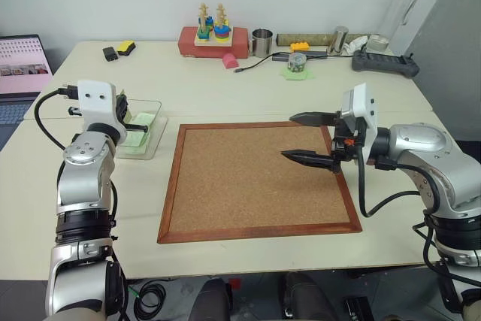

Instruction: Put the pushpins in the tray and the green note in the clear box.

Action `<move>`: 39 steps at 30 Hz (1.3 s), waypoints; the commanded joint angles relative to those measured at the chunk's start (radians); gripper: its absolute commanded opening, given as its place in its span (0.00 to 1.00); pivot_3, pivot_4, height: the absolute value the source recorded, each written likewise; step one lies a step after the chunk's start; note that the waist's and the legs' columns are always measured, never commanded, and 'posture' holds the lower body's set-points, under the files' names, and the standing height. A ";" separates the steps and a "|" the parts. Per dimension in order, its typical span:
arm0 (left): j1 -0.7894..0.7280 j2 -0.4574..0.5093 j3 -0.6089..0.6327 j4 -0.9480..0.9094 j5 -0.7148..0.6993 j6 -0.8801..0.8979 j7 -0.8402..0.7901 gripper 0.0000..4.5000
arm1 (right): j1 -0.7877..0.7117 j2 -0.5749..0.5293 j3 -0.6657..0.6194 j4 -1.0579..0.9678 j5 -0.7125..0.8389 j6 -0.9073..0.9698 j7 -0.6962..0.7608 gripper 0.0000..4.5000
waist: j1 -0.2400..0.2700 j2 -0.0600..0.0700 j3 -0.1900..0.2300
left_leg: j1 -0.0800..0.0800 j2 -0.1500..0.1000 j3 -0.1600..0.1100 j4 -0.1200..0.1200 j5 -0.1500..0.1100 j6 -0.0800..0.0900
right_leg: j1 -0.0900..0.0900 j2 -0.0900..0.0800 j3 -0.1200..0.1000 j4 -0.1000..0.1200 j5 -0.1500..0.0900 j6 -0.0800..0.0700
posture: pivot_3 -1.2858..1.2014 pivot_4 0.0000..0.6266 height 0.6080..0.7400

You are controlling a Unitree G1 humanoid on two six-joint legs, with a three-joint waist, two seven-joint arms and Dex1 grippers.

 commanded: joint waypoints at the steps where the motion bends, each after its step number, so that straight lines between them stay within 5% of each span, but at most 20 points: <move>1: -0.020 0.020 0.004 -0.007 0.024 -0.017 0.008 0.15 | -0.023 -0.015 -0.017 -0.035 0.025 0.002 0.010 0.91 | 0.000 0.000 0.000 | 0.000 0.000 0.000 0.000 0.000 0.000 | 0.000 0.000 0.000 0.000 0.000 0.000 | 0.52 0.24 1.00; 8: -0.008 0.018 0.016 -0.043 0.026 -0.010 0.008 0.44 | -0.028 -0.021 -0.017 -0.030 0.026 0.000 0.011 0.91 | 0.000 0.000 0.000 | 0.000 0.000 0.000 0.000 0.000 0.000 | 0.000 0.000 0.000 0.000 0.000 0.000 | 0.52 0.24 1.00; 13: 0.020 0.053 0.006 -0.162 -0.061 0.063 -0.147 0.64 | -0.008 -0.045 -0.026 -0.025 0.008 -0.013 0.011 0.91 | 0.000 0.000 0.000 | 0.000 0.000 0.000 0.000 0.000 0.000 | 0.000 0.000 0.000 0.000 0.000 0.000 | 0.52 0.24 1.00; 19: 0.213 0.249 -0.028 -0.418 -0.213 0.157 -0.541 0.64 | 0.060 -0.163 -0.069 0.032 -0.043 -0.061 0.054 0.91 | -0.003 0.000 0.000 | 0.000 0.000 0.001 -0.002 0.000 0.000 | -0.001 0.000 0.000 0.000 0.000 0.000 | 0.52 0.24 1.00; 25: 0.366 0.440 0.054 -0.390 -0.278 0.171 -0.796 0.64 | 0.155 -0.312 -0.130 0.132 -0.097 -0.143 0.135 0.91 | -0.005 -0.001 0.001 | 0.000 0.001 0.003 -0.001 0.000 0.000 | -0.002 0.000 0.001 0.000 -0.001 -0.001 | 0.52 0.24 1.00; 39: 0.452 0.529 0.163 -0.231 -0.274 0.061 -0.951 0.64 | 0.304 -0.458 -0.275 0.228 -0.113 -0.205 0.214 0.91 | -0.005 -0.001 0.001 | 0.000 0.002 0.006 -0.001 -0.001 0.000 | -0.002 0.001 0.002 0.001 -0.002 -0.003 | 0.52 0.24 1.00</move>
